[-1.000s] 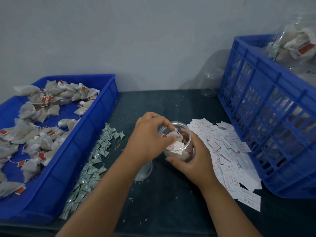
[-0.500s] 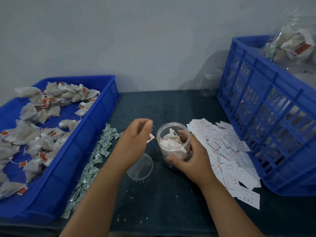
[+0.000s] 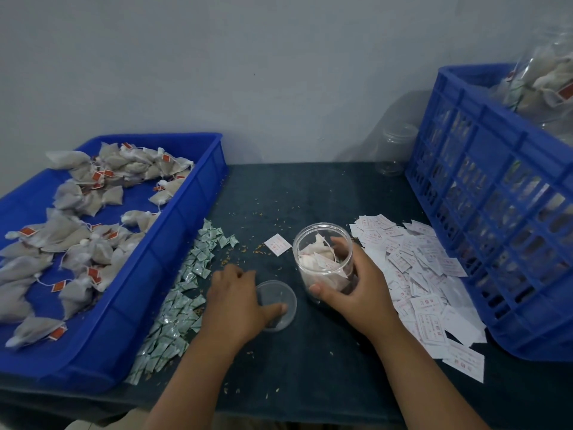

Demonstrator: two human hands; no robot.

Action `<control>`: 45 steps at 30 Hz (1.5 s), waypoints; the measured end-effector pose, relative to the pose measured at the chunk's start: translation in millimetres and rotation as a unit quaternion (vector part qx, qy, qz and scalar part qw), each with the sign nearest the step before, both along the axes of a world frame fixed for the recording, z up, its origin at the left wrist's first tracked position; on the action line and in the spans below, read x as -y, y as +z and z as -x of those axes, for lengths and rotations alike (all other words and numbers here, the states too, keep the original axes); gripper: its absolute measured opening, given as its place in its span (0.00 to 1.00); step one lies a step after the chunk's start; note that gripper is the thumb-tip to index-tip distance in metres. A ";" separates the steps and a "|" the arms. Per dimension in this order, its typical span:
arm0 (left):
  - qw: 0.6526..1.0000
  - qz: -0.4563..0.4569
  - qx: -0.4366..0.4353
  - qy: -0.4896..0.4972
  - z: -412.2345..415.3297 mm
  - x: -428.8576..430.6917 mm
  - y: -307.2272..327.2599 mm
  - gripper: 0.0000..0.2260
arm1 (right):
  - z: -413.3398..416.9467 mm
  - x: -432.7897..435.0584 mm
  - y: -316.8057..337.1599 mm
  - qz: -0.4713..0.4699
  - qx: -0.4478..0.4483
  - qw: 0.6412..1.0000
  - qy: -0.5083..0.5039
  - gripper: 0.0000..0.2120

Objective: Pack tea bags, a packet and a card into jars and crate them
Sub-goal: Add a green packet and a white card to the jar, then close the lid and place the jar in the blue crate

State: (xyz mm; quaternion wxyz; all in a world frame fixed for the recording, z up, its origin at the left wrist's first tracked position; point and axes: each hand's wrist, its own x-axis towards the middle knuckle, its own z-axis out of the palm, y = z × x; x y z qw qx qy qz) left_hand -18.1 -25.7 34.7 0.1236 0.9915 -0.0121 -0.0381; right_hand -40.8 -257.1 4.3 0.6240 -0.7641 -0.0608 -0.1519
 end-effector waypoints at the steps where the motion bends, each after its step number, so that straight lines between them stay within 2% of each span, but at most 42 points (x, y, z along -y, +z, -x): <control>1: 1.000 -0.017 0.002 -0.001 -1.0 -0.4 -0.1 0.35 | -0.2 0.4 -0.1 0.001 -0.001 1.000 -0.001 0.38; 3: 1.000 0.021 0.012 0.000 -1.1 0.8 0.8 0.27 | -0.5 1.5 0.4 0.001 0.001 1.000 -0.003 0.38; 5: 0.990 0.132 0.034 0.026 0.4 4.7 4.3 0.21 | 0.1 2.4 1.5 -0.001 0.003 1.000 0.000 0.38; 8: 0.931 0.345 0.088 0.079 -0.5 7.9 14.3 0.16 | 3.1 0.9 6.0 -0.009 0.005 1.000 0.018 0.36; 11: 0.871 0.458 0.174 0.031 0.5 11.9 37.5 0.08 | 4.0 -1.8 10.7 0.017 0.018 0.999 0.046 0.36; 13: 0.852 0.498 0.161 -0.005 1.9 18.3 50.9 0.07 | 3.0 -3.3 10.7 0.034 0.021 0.997 0.062 0.39; 15: 0.842 0.531 0.087 -0.050 4.5 25.6 61.3 0.06 | 1.9 -3.5 9.3 0.046 0.023 0.996 0.069 0.41; 17: 0.860 0.491 0.042 -0.132 10.1 30.9 67.4 0.15 | 2.4 -3.7 8.2 0.048 0.016 0.997 0.063 0.42; 19: 0.907 0.363 0.043 -0.211 13.6 34.6 66.8 0.28 | 3.1 -3.3 6.9 0.052 0.012 0.997 0.051 0.41; 21: 0.935 0.256 0.058 -0.237 14.1 38.6 65.8 0.34 | 2.4 -2.9 4.6 0.066 0.007 0.997 0.042 0.39; 25: 0.950 0.230 0.066 -0.199 16.8 52.1 71.2 0.30 | 1.4 -5.1 1.5 0.090 -0.005 0.995 0.039 0.37; 28: 0.961 0.172 0.104 -0.190 22.2 64.9 73.1 0.28 | 2.9 -9.4 2.4 0.113 0.010 0.993 0.013 0.33; 34: 0.962 0.129 0.123 -0.207 23.8 75.8 79.7 0.27 | -0.2 -5.8 1.1 0.062 -0.025 0.997 0.023 0.22; 40: 0.945 0.084 0.142 -0.283 19.9 70.4 85.7 0.25 | -1.4 -1.9 -0.8 0.027 -0.058 0.996 0.062 0.26; 45: 0.933 0.140 0.086 -0.319 12.9 61.1 91.0 0.18 | -3.7 -0.9 2.4 0.023 -0.076 0.992 0.101 0.26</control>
